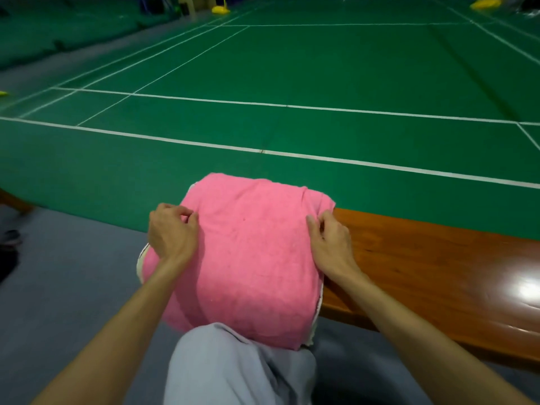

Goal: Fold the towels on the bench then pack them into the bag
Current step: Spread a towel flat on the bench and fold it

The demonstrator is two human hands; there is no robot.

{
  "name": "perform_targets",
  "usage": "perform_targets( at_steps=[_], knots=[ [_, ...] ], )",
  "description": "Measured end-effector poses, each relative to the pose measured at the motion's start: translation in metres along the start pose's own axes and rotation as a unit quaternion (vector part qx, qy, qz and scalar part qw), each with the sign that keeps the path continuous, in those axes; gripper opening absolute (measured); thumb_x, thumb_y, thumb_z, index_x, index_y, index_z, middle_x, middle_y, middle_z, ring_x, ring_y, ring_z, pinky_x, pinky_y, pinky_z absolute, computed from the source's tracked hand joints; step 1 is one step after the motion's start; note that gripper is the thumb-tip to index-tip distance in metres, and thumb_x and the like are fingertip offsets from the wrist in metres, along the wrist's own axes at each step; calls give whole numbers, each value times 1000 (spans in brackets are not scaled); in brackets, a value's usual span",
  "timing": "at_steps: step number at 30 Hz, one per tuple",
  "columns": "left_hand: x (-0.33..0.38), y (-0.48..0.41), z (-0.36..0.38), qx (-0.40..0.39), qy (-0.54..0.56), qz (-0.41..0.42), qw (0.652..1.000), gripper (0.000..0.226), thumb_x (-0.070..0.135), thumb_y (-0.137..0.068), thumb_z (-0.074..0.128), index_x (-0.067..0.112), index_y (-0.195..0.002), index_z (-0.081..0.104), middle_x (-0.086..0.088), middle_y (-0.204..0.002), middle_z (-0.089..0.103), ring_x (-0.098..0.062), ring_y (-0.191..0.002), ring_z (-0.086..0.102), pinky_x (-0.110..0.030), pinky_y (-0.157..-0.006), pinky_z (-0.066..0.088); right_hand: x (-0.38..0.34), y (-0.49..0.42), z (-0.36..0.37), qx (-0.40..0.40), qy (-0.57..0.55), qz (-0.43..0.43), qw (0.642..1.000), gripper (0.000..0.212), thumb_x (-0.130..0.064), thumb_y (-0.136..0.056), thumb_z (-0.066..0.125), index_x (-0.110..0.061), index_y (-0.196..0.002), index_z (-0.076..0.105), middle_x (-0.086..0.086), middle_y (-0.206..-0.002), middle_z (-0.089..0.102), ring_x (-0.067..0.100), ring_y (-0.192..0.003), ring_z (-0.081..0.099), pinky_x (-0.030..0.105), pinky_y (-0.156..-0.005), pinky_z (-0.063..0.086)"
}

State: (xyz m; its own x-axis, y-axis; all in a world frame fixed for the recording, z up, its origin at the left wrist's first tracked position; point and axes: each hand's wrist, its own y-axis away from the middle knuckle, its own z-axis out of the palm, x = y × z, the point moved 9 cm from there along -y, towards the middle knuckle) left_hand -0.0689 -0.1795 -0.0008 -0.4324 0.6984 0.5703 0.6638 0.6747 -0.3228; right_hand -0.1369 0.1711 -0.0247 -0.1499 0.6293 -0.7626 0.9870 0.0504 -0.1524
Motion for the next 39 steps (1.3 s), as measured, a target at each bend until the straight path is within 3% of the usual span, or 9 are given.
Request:
perform_targets(
  at_steps=[3, 7, 11, 14, 19, 24, 31, 33, 39],
  knots=[
    [22, 7, -21, 64, 58, 65, 994, 12, 19, -89, 75, 8, -90, 80, -8, -101, 66, -30, -99, 58, -42, -80, 49, 3, 1, 5, -18, -228, 90, 969, 37, -36, -105, 47, -8, -82, 55, 0, -79, 58, 13, -73, 52, 25, -66, 41],
    [82, 40, -62, 132, 117, 241, 954, 11, 18, -94, 72, 9, -87, 73, -8, -96, 63, -24, -88, 56, -31, -75, 40, 6, -12, -15, 23, -607, 200, 769, 32, -24, -105, 50, 3, -111, 65, 22, -113, 69, 29, -100, 69, 47, -101, 51],
    [69, 39, -4, -93, 51, 37, 994, 55, 53, -83, 77, 9, -111, 62, -14, -113, 62, -34, -107, 60, -40, -87, 47, 34, -26, -73, 55, -691, 211, 689, 38, -29, -109, 43, 2, -126, 57, 20, -110, 68, 24, -91, 72, 38, -83, 62],
    [69, 67, 45, -240, -30, 2, 970, 75, 74, -65, 71, 8, -95, 56, -22, -108, 66, -41, -98, 64, -43, -75, 51, 82, -14, -86, 64, -639, 270, 718, 29, -27, -111, 40, -5, -104, 58, 13, -93, 66, 17, -70, 71, 31, -62, 62],
    [127, 96, 70, -259, -19, 37, 965, 20, 29, -78, 73, 13, -83, 63, -13, -91, 70, -37, -93, 66, -39, -74, 49, 151, 4, -134, 101, -556, 291, 772, 22, -24, -109, 46, -10, -95, 56, 8, -84, 62, 14, -66, 62, 29, -58, 57],
    [180, 129, 100, -292, 83, 41, 952, 25, 21, -89, 67, 11, -70, 55, -7, -66, 59, -31, -73, 60, -34, -62, 40, 193, 21, -191, 124, -485, 299, 812, 27, -24, -109, 46, -10, -91, 59, 5, -81, 64, 12, -70, 61, 31, -65, 55],
    [217, 198, 174, -480, 387, -177, 767, 34, 12, -98, 65, 7, -132, 64, -15, -119, 72, -28, -105, 71, -41, -100, 55, 239, 34, -276, 154, -242, 236, 929, 28, -23, -100, 65, -16, -73, 60, 1, -76, 59, 15, -78, 50, 34, -75, 40],
    [220, 211, 184, -487, 397, -189, 754, 19, 7, -97, 66, 9, -115, 69, -14, -107, 74, -20, -84, 74, -35, -88, 59, 257, 45, -278, 103, -218, 251, 937, 14, -24, -87, 80, -15, -90, 69, 4, -90, 71, 19, -86, 59, 36, -77, 46],
    [220, 215, 179, -468, 382, -179, 777, 8, 6, -93, 70, 6, -101, 74, -8, -87, 78, -24, -77, 70, -30, -68, 61, 247, 60, -278, -72, -261, 201, 941, 69, 18, -85, 65, -28, -135, 54, 12, -82, 76, 9, -63, 68, 18, -54, 51]
  ],
)
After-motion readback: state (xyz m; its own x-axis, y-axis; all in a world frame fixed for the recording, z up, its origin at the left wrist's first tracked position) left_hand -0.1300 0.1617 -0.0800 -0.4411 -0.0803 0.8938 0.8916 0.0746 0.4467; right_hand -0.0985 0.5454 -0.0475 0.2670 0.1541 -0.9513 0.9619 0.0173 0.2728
